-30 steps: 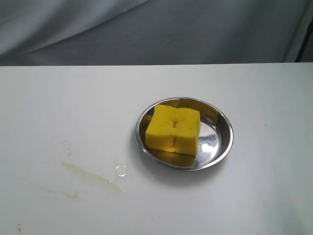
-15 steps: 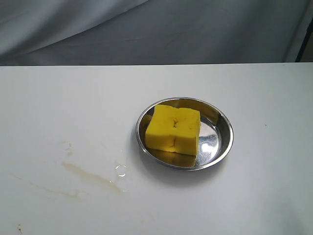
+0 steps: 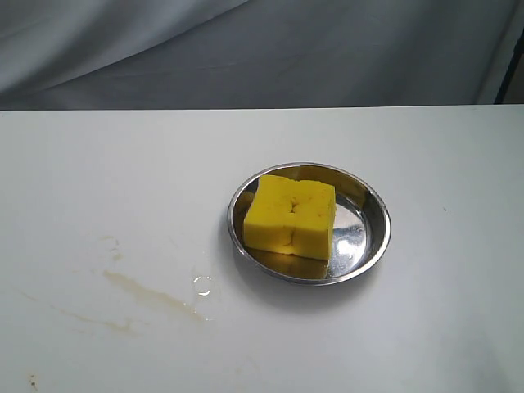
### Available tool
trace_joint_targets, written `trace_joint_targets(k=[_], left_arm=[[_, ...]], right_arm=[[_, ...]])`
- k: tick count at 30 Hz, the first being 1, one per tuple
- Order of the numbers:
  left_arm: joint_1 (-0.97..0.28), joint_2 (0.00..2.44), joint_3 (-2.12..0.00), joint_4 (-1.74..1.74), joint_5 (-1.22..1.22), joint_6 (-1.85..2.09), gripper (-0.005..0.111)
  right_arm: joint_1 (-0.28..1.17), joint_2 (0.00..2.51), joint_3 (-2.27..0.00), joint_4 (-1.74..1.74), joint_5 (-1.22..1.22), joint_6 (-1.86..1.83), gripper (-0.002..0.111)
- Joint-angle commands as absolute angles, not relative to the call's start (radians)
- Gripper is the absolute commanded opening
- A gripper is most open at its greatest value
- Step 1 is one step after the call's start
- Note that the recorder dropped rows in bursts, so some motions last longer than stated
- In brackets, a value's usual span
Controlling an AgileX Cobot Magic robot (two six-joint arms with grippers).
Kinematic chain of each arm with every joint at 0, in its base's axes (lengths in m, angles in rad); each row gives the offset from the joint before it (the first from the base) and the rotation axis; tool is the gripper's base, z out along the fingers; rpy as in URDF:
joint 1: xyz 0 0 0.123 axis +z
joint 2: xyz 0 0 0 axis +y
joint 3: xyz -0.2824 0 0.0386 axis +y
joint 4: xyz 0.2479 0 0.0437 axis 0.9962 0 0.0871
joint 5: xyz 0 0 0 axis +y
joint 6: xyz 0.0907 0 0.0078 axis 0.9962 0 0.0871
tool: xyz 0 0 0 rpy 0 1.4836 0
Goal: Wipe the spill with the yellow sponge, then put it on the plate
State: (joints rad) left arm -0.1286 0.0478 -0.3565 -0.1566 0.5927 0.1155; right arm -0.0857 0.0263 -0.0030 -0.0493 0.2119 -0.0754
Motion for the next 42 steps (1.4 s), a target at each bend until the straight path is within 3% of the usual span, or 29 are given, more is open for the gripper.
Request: trace_joint_targets(k=[1,9,16,27,32,42], left_arm=[[-0.128,0.046,-0.350,-0.168,0.573,0.106,0.000],[-0.113,0.008,-0.343,-0.106,0.555,0.113,0.000],[0.007,0.000,-0.217,-0.153,0.174,0.109,0.000],[0.026,0.000,0.000,-0.145,0.169,0.109,0.000],[0.026,0.000,0.000,-0.137,0.279,0.113,0.000],[0.026,0.000,0.000,-0.149,0.279,0.110,0.000]], right_arm=[[-0.090,0.021,0.000,-0.045,0.204,-0.074,0.000],[-0.090,0.021,0.000,-0.045,0.204,-0.074,0.000],[-0.090,0.018,0.000,-0.045,0.202,-0.074,0.000],[-0.090,0.018,0.000,-0.045,0.202,-0.074,0.000],[-0.090,0.018,0.000,-0.045,0.202,-0.074,0.000],[-0.090,0.018,0.000,-0.045,0.202,-0.074,0.000]])
